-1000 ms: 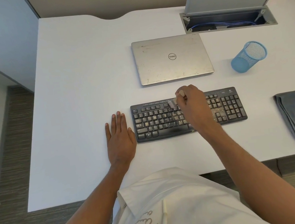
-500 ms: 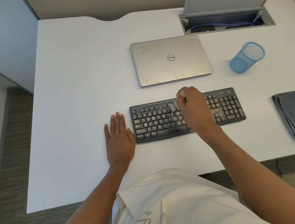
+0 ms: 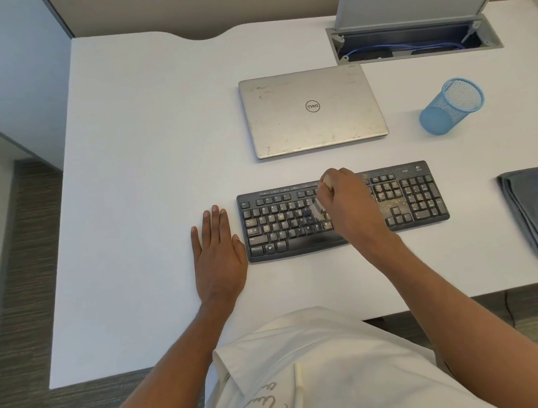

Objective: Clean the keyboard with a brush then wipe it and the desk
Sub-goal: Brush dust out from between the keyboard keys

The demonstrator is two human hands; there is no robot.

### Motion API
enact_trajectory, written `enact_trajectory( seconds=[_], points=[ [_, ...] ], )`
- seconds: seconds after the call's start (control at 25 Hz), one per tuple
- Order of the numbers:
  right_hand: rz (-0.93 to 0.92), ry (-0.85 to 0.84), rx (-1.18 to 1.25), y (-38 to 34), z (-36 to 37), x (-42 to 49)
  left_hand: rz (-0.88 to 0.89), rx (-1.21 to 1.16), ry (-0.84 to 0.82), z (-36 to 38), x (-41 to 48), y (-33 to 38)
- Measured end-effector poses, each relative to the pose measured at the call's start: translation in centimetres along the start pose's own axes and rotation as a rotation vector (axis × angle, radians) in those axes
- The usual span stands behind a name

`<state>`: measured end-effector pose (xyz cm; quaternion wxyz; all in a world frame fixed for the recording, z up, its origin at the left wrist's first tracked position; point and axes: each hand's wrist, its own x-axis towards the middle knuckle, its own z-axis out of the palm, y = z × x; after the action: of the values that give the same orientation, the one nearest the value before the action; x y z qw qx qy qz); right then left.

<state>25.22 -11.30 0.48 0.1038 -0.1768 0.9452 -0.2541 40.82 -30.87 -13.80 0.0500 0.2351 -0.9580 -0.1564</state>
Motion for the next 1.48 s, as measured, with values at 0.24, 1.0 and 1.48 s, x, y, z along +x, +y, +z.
enact_trajectory(
  seconds=[0.24, 1.0, 1.48],
  points=[
    [-0.004, 0.123, 0.119, -1.0, -1.4, 0.9, 0.002, 0.002, 0.0, 0.0, 0.0, -0.1],
    [0.004, 0.175, 0.133, 1.2, -1.3, 0.7, 0.001, 0.001, -0.004, 0.2, 0.0, -0.2],
    [0.029, 0.195, 0.109, 2.0, -2.0, 0.5, 0.002, -0.002, -0.002, 0.0, 0.0, 0.0]
  ],
)
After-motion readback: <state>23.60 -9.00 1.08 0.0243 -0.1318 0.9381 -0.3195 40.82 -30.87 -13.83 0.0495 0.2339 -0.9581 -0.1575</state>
